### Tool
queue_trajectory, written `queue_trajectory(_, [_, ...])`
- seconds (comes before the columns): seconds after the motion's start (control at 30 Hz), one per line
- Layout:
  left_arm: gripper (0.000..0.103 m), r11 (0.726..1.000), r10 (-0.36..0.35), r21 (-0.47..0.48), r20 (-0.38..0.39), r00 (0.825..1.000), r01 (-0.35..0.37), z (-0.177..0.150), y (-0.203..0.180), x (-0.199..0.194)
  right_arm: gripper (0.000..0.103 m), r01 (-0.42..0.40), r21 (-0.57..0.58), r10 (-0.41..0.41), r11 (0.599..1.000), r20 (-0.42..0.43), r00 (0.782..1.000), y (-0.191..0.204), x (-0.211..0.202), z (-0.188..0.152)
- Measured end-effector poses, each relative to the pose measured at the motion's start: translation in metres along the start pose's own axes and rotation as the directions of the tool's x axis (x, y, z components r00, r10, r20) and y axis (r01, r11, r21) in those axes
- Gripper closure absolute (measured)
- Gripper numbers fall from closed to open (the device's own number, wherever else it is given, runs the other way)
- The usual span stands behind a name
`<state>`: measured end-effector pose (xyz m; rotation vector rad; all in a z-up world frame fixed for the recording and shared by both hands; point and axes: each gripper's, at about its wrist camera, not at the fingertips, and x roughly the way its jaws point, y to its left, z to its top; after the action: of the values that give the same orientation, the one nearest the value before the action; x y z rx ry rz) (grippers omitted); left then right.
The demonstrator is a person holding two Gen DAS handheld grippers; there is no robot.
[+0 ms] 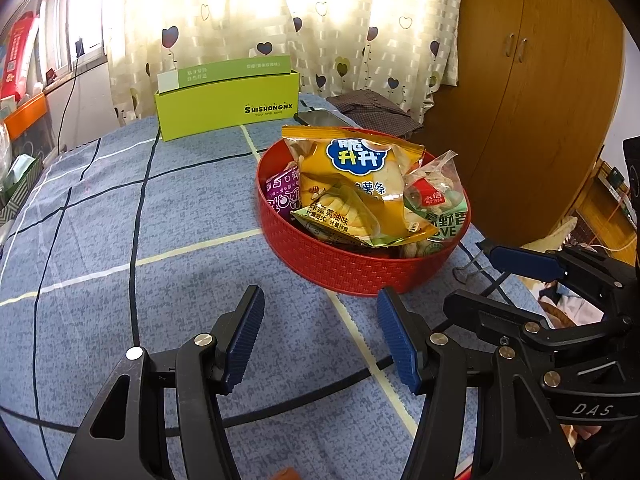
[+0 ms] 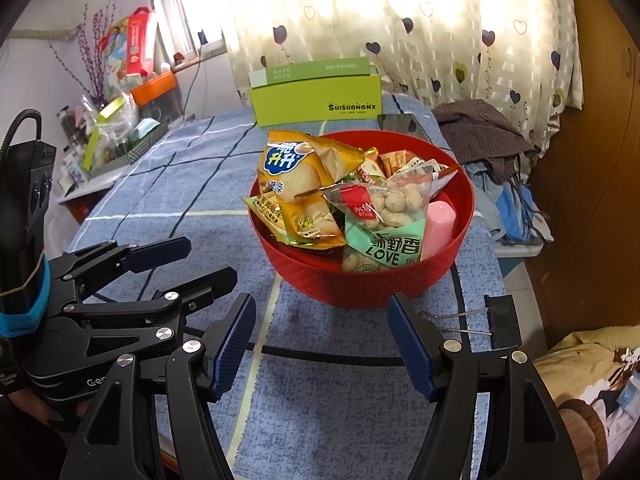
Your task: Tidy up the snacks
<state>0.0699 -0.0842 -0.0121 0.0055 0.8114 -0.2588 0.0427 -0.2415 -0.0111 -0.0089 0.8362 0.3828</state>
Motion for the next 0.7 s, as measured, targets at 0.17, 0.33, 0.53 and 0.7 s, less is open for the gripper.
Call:
queue_trajectory(0.17, [0.043, 1.000, -0.001, -0.005, -0.001, 1.000, 0.001, -0.0015, 0.0013, 0.0000, 0.035, 0.005, -0.004, -0.005, 1.000, -0.007, 1.000, 0.0039, 0.0010, -0.0012])
queue_trajectory(0.33, [0.043, 1.000, -0.001, -0.010, -0.001, 1.000, 0.001, -0.0021, 0.0020, 0.0001, 0.035, -0.002, -0.013, 0.001, 1.000, -0.010, 1.000, 0.0071, 0.0027, -0.0011])
queue_trajectory(0.53, [0.043, 1.000, 0.003, -0.015, 0.005, 1.000, -0.003, -0.0022, 0.0034, -0.0020, 0.035, -0.011, -0.012, 0.011, 1.000, -0.001, 1.000, 0.0076, 0.0022, -0.0020])
queue_trajectory(0.7, [0.043, 1.000, -0.003, -0.015, 0.008, 1.000, 0.003, -0.0019, 0.0029, -0.0034, 0.035, -0.021, 0.005, 0.021, 1.000, -0.011, 1.000, 0.0065, 0.0009, -0.0020])
